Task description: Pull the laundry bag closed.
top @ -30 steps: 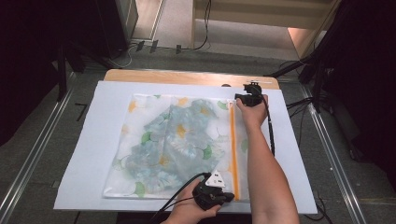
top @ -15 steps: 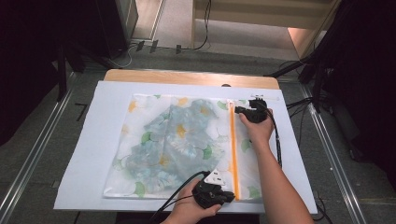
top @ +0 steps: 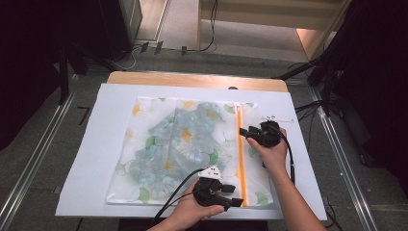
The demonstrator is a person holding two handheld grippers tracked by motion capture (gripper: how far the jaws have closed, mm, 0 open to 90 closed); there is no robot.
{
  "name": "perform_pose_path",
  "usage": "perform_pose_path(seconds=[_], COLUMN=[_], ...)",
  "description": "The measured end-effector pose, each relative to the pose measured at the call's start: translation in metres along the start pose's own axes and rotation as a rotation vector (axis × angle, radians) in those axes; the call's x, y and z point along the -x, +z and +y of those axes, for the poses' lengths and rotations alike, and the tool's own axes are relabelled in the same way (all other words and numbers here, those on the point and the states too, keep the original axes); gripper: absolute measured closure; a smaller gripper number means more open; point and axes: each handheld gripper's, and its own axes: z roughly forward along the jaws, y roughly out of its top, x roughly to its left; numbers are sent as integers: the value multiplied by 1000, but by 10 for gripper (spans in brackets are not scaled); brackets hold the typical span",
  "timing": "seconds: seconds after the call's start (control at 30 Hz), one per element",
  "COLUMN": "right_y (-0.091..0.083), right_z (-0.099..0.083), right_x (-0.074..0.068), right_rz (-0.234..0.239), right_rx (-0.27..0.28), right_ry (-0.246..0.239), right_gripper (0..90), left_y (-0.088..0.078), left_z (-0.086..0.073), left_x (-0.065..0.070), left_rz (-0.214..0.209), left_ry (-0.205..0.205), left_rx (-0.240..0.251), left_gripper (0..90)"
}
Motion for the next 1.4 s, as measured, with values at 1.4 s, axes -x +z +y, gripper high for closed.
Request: perform_pose_path(seconds=[1.4], right_y=[-118], right_z=[-88], right_x=[-10], right_rz=[57], right_rx=[31], right_ry=[-14], right_gripper=[300], left_y=[-236], left_z=[-55], left_x=[-92], left_rz=[560], left_ry=[-52], left_rx=[236], left_gripper=[65])
